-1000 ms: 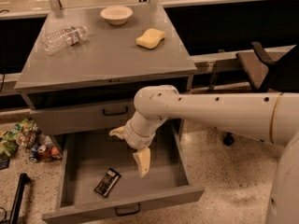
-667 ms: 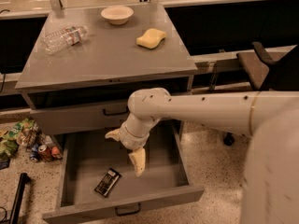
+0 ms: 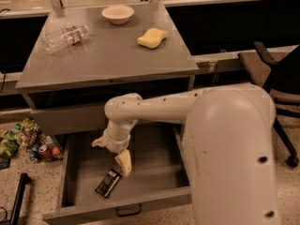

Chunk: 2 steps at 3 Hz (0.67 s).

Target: Pick rxbar chocolate from middle drawer and place on counter

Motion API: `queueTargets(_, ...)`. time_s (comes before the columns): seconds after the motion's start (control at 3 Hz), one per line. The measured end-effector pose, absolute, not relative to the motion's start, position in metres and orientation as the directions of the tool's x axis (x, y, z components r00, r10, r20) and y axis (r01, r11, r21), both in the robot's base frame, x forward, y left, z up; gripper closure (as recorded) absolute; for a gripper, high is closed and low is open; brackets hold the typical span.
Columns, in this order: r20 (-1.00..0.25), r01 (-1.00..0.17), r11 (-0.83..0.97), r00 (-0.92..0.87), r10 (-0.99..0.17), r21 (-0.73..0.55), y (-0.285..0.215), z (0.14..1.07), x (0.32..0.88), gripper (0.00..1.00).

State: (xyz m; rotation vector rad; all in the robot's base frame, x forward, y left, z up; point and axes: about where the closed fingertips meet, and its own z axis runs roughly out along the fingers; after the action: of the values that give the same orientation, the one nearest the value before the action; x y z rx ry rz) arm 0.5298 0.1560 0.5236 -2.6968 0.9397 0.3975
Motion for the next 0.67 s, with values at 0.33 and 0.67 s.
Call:
queueTargets(0.33, -0.215, -0.591, -0.802, 0.797, -0.564, -0.087, 0.188, 0.498, 0.535, 0.00)
queueTargets(0.67, -0.134, -0.601, -0.799, 0.795, -0.592, -0.035, 0.203, 0.485, 0.532, 0.00)
